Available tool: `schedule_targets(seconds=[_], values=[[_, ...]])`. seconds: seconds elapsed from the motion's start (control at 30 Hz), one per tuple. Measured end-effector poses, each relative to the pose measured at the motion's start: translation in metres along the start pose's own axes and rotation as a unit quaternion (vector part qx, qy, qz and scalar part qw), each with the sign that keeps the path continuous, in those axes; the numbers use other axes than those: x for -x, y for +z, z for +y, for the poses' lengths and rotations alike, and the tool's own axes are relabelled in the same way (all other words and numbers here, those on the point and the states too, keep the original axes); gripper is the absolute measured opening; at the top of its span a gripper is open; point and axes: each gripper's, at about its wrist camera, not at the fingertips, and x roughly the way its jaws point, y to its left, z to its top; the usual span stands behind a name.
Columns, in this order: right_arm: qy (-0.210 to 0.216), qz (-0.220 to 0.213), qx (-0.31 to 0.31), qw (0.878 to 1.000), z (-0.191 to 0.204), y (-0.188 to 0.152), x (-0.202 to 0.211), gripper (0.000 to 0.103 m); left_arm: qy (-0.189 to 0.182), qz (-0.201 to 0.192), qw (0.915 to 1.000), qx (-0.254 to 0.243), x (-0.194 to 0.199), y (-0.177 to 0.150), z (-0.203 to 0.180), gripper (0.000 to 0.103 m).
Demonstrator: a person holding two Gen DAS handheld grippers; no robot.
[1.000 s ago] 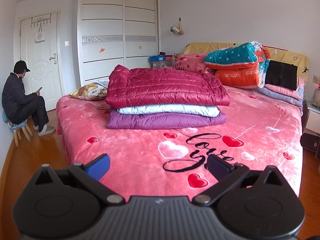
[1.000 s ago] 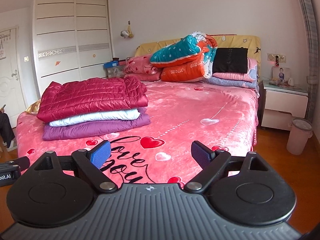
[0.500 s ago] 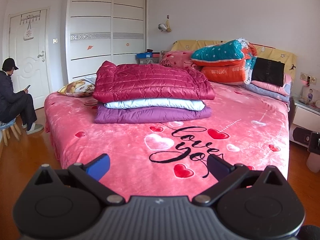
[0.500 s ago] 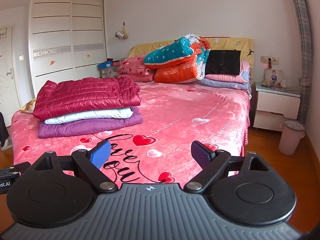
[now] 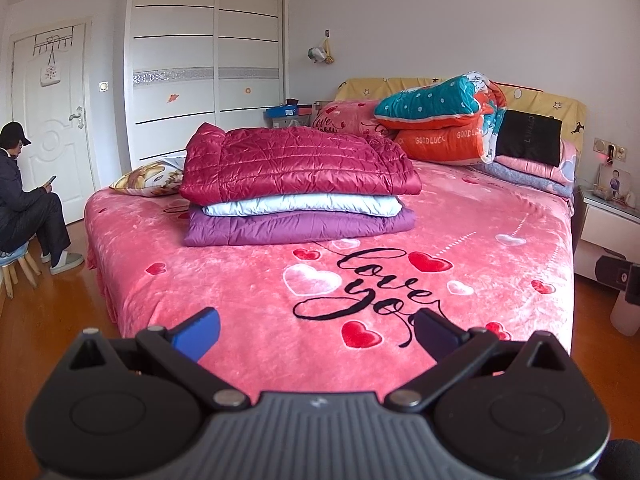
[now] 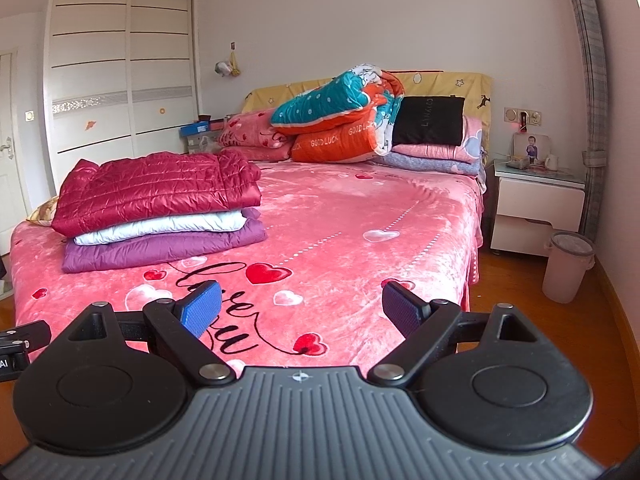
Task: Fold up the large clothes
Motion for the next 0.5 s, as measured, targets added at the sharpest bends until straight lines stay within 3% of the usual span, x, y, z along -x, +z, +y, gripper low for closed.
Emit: schedule_targets(seconds=[0.5], values=[[0.001, 0.001, 0.001, 1.0, 0.0062, -0.0013, -0.0022, 0.103, 0.017, 0.007, 0.9998, 0.0, -0.0045, -0.0057, 0.0043, 0.102]])
